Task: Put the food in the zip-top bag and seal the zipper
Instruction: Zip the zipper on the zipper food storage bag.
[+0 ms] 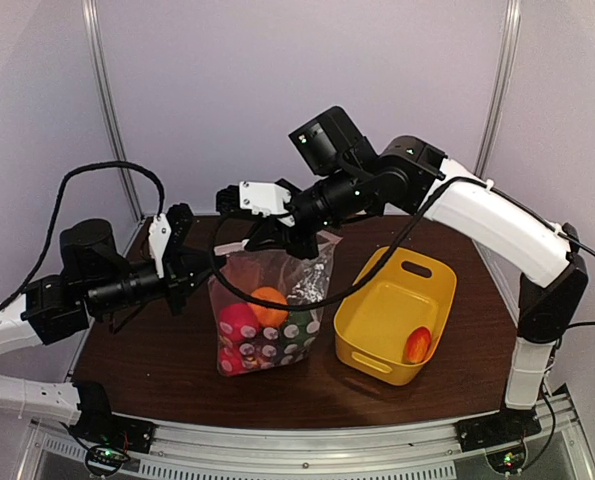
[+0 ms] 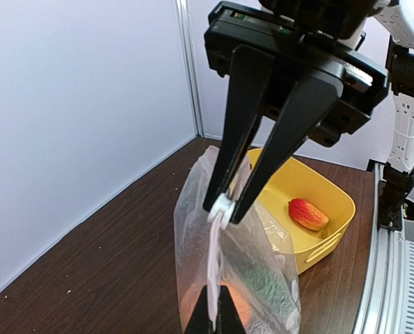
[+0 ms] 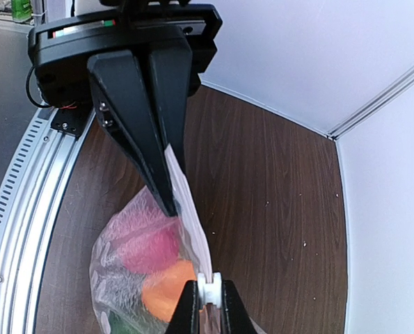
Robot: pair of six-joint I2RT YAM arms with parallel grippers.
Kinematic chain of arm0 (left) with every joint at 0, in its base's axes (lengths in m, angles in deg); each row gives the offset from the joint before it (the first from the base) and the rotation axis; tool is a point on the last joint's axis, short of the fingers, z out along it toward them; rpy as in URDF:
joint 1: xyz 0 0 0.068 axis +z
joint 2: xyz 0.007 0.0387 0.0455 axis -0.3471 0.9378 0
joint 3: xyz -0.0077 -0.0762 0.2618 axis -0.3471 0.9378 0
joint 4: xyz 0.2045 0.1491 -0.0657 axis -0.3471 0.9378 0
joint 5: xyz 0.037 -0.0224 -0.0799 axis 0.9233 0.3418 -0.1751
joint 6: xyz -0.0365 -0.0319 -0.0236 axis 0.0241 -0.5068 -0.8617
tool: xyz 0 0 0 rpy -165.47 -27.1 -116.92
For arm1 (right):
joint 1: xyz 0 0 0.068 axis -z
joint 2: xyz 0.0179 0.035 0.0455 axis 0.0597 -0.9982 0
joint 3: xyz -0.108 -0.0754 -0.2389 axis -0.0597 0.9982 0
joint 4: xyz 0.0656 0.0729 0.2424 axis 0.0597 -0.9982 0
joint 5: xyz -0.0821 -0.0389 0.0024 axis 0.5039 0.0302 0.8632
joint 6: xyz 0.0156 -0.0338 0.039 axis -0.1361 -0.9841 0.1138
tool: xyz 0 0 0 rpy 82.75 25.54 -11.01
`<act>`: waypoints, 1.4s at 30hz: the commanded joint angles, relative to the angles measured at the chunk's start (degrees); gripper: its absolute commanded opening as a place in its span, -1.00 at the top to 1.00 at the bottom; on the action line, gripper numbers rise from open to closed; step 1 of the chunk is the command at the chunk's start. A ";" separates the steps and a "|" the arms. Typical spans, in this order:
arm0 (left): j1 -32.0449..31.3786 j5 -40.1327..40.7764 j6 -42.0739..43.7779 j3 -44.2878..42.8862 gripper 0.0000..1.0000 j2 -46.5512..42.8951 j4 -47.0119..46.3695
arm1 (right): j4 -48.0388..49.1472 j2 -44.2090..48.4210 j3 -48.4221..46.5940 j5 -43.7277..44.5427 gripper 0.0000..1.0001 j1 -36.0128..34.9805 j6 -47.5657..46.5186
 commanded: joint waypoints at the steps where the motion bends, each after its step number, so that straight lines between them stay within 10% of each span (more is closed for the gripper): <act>1: -0.22 5.18 1.87 -0.07 1.00 -4.26 0.96 | -3.59 1.26 0.16 7.87 0.97 3.77 -1.28; 42: -0.10 14.27 5.08 5.07 1.00 -9.46 1.43 | -6.84 12.06 16.31 7.28 0.92 16.73 -0.83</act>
